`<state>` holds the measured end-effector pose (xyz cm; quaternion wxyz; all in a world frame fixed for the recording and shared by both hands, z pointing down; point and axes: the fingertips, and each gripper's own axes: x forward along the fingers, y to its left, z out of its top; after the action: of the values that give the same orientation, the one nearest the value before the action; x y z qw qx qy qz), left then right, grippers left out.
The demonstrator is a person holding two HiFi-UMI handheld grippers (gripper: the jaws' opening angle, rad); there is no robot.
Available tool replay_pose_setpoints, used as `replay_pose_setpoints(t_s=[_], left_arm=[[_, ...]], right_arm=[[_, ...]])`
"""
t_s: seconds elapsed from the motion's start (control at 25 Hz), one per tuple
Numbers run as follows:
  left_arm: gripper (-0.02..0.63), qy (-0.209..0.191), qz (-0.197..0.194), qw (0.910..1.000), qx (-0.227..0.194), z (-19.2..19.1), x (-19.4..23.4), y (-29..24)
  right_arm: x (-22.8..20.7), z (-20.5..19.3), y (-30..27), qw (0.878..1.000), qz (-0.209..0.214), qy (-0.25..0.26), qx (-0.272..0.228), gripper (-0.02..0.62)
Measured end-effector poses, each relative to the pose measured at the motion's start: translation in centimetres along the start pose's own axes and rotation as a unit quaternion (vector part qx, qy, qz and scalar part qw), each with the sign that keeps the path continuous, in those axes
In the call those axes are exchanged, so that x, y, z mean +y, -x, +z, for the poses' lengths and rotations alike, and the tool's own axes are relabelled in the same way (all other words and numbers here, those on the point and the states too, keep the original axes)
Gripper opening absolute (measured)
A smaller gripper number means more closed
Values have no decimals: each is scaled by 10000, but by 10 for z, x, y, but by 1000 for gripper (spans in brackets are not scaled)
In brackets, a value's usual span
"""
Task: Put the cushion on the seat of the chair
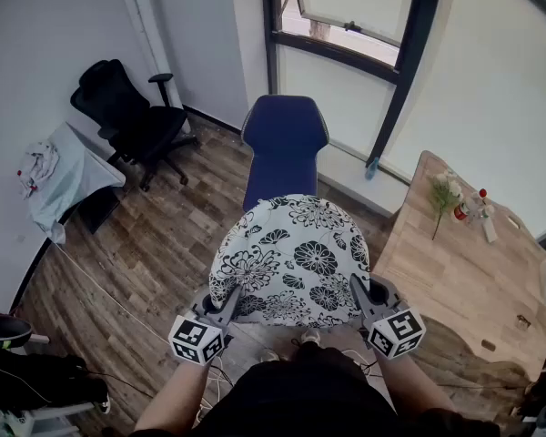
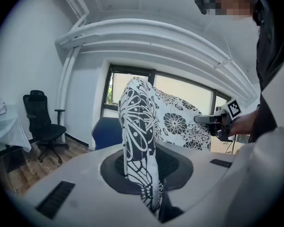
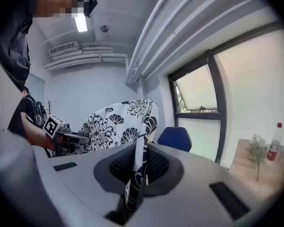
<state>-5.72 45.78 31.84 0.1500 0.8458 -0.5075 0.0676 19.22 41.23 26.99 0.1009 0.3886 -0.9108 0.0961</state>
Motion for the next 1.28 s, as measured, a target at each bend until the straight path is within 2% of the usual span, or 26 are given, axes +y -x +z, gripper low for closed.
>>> replay_pose_setpoints(t_s=[0.4, 0.64, 0.84, 1.0, 1.16, 1.28], left_arm=[[37, -7, 163, 9999, 47, -5, -3, -3], [37, 74, 352, 9993, 61, -10, 1, -9], [37, 33, 536, 9985, 46, 8, 3, -37], [37, -17, 678, 9977, -10, -7, 5, -38], [37, 60, 597, 9979, 246, 4, 16, -62], [37, 71, 502, 9983, 281, 11, 31, -83]], right_arm=[[-12, -7, -5, 9998, 190, -10, -15, 38], [-18, -6, -9, 9987, 415, -203, -191, 38], [-47, 2, -28, 9975, 624, -258, -225, 37], [-52, -11, -35, 9968, 737, -146, -260, 37], [-75, -5, -52, 9970, 648, -393, -134, 38], [-84, 3, -65, 9972, 597, -438, -141, 38]])
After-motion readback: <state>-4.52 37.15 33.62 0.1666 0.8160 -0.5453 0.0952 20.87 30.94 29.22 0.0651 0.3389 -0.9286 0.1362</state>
